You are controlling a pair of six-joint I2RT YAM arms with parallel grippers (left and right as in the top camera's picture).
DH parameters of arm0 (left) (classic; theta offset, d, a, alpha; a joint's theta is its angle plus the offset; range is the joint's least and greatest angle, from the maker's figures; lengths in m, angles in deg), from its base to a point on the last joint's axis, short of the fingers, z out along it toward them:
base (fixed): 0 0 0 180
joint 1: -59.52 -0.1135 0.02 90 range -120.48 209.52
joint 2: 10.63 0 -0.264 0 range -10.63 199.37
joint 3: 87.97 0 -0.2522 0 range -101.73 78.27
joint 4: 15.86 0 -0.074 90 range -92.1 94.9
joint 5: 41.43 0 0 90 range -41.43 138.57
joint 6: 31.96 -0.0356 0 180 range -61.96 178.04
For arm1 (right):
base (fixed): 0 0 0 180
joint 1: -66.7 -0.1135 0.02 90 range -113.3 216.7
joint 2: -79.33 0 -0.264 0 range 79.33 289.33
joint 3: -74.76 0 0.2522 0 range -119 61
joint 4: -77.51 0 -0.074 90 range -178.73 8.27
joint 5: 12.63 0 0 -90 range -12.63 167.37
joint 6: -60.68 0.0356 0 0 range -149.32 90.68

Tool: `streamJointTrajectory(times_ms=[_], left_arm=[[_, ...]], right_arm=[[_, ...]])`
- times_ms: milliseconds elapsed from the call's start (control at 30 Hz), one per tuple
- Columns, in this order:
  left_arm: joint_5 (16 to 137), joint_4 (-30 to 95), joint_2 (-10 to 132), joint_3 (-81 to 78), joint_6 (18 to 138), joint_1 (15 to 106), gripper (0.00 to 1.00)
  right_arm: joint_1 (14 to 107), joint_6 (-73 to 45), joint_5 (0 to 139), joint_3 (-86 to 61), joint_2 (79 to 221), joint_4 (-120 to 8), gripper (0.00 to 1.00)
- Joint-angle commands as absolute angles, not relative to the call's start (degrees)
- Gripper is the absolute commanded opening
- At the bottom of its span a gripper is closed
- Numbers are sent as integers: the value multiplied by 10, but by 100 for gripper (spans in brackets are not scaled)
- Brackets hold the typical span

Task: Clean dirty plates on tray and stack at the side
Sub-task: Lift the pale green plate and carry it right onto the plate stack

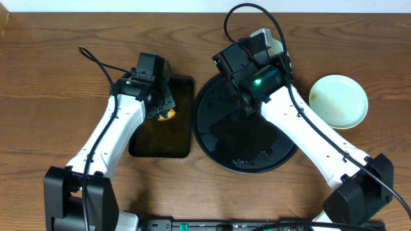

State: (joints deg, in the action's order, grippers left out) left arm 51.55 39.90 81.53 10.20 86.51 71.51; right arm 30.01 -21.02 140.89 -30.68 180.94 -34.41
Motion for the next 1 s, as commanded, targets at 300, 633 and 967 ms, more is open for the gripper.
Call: streamJointTrajectory(times_ms=[300, 633, 967], left_arm=[[507, 398, 818, 105, 838, 713, 7], [507, 389, 835, 105, 735, 713, 7], [507, 369, 893, 105, 729, 713, 8]], right_arm=[[388, -108, 1229, -308, 1800, -325, 1], [581, -74, 1054, -308, 1800, -304, 1], [774, -75, 1015, -304, 1801, -296, 1]])
